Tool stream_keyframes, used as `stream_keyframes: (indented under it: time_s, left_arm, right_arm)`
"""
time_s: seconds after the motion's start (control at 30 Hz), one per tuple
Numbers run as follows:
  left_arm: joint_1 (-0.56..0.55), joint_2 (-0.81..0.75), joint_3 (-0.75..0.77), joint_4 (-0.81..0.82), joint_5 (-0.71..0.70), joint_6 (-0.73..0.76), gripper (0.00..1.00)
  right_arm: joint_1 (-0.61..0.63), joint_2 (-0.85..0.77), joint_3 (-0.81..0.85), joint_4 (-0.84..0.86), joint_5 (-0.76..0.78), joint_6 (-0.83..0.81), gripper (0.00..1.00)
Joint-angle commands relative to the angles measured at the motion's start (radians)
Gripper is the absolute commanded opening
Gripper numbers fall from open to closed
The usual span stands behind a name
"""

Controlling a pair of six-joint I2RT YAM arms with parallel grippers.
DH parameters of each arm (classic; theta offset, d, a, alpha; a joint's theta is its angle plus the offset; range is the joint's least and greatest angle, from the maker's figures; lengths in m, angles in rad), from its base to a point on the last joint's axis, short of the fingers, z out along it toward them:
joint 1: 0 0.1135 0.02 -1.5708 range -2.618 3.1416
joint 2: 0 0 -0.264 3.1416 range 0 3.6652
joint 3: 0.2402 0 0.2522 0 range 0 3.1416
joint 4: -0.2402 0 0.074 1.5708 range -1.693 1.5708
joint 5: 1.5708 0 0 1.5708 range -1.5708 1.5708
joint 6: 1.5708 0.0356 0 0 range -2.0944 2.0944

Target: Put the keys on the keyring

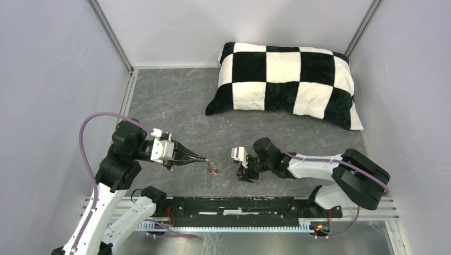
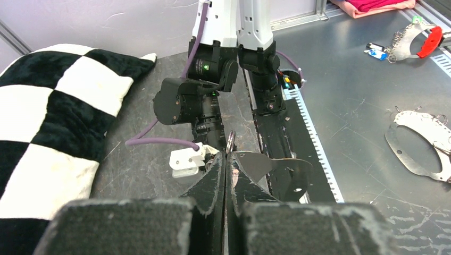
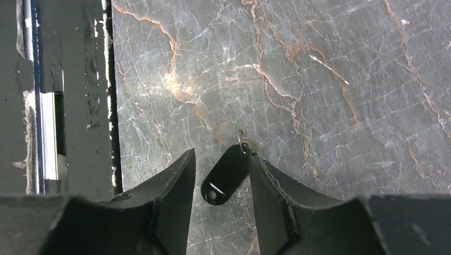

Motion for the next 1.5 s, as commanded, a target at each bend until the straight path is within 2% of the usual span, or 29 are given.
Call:
stream_keyframes:
  time_s: [0.0,0.6,0.83,1.1,1.23,1.33,1.47]
  left_arm:
    - [-0.001,-0.009,0.032,0.012,-0.007,0.007,0.02]
    - [-0.002,-0.013,0.038,0.017,-0.002,-0.002,0.02]
    - [-0.002,-0.015,0.036,0.031,-0.003,-0.016,0.02]
    - [-0.001,-0.022,0.033,0.031,-0.008,-0.015,0.02]
    - [-0.002,-0.026,0.033,0.031,-0.011,-0.016,0.02]
    - [-0.001,-0.028,0.032,0.030,-0.011,-0.018,0.02]
    - [-0.001,-0.028,0.030,0.031,-0.013,-0.021,0.02]
  right_arm:
    - [-0.009,0.018,0.046,0.024,-0.040,-0.046,0.47]
    - [-0.034,0.072,0.078,0.001,-0.049,-0.062,0.35]
    - [-0.038,0.082,0.081,0.024,-0.060,-0.046,0.24]
    - [-0.038,0.091,0.083,0.026,-0.064,-0.038,0.20]
    - [-0.038,0.101,0.090,0.022,-0.053,-0.033,0.13]
    - [-0.038,0.108,0.098,0.026,-0.047,-0.027,0.01]
    - [-0.038,0.095,0.101,0.057,-0.044,0.002,0.00]
